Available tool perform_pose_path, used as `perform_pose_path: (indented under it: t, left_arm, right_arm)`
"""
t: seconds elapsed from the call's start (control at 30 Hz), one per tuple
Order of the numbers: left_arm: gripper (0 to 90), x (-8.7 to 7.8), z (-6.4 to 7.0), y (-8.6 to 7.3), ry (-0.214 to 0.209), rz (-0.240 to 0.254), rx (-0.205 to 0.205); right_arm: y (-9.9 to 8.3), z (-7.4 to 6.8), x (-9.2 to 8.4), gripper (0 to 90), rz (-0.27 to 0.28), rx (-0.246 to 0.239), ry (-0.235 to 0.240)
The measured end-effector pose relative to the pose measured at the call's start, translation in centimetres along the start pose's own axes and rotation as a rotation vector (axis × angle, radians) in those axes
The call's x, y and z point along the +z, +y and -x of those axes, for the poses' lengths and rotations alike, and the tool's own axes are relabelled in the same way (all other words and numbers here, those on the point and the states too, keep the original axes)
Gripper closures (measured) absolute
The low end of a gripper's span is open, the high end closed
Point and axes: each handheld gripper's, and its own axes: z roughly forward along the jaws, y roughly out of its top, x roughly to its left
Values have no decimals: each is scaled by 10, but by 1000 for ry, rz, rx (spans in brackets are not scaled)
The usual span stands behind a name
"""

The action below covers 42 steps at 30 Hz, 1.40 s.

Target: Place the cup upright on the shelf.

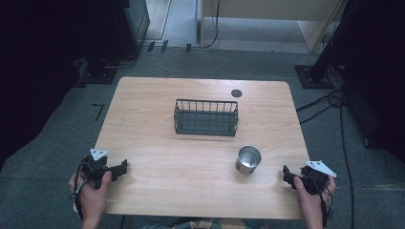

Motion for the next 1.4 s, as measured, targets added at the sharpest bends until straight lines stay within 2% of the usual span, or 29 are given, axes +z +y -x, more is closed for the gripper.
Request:
perform_pose_path:
  t: [0.17,0.4,0.57,0.87,1.17,1.2,1.23,1.27,1.4]
  left_arm:
    - [0,0,0,0,0,0,0]
    - [0,0,0,0,0,0,0]
    - [0,0,0,0,0,0,0]
    - [0,0,0,0,0,0,0]
    - [0,0,0,0,0,0,0]
    - [0,0,0,0,0,0,0]
    - [0,0,0,0,0,0,0]
    - [0,0,0,0,0,0,0]
    - [0,0,0,0,0,0,0]
  right_arm:
    - [1,-2,-1,56,12,4,10]
    - [6,-19,-5,58,38,-28,59]
    - [6,-30,-6,58,36,-53,88]
    - [5,-45,-7,60,34,-69,143]
    - [1,-57,-8,64,20,-120,203]
    - [0,-62,-9,64,23,-134,227]
    - [0,-62,-9,64,23,-134,227]
    - [0,-67,-10,65,23,-155,252]
    - [-1,-76,-11,65,24,-188,289]
